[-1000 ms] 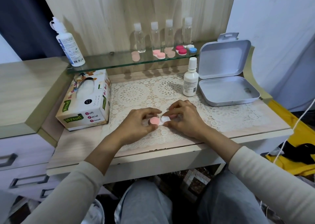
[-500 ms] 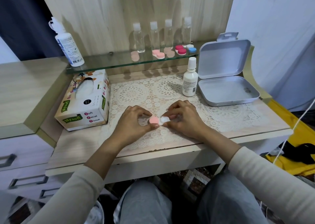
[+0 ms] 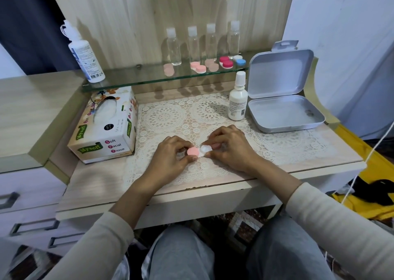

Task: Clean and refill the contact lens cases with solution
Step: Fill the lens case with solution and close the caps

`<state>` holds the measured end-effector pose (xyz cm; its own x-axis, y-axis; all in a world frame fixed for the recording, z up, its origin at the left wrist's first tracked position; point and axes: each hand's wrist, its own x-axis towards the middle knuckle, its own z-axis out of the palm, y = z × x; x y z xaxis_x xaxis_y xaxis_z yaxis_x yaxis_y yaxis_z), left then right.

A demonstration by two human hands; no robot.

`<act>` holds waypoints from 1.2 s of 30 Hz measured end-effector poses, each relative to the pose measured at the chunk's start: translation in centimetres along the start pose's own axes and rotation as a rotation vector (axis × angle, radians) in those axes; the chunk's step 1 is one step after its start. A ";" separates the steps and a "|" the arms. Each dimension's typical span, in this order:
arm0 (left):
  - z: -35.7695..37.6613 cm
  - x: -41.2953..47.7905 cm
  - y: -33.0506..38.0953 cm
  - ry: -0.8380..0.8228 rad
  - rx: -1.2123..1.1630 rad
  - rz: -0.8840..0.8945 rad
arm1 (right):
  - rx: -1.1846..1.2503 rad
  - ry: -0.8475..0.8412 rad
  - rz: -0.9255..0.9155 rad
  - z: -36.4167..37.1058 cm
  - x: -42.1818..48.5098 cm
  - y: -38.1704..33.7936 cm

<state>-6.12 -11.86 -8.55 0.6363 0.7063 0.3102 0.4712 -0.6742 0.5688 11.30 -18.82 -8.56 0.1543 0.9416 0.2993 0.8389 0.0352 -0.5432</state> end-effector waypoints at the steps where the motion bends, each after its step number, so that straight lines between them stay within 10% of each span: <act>1: 0.0 -0.2 0.0 0.022 -0.019 -0.007 | -0.013 -0.039 0.000 -0.3 0.1 -0.1; 36: 0.5 -1.0 -0.4 0.076 -0.049 0.007 | -0.196 -0.276 -0.095 -2.3 0.9 -2.6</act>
<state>-6.66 -12.41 -9.42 0.5906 0.7172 0.3700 0.4355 -0.6692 0.6021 10.44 -18.87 -5.09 -0.0540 0.9932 0.1035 0.9310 0.0875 -0.3543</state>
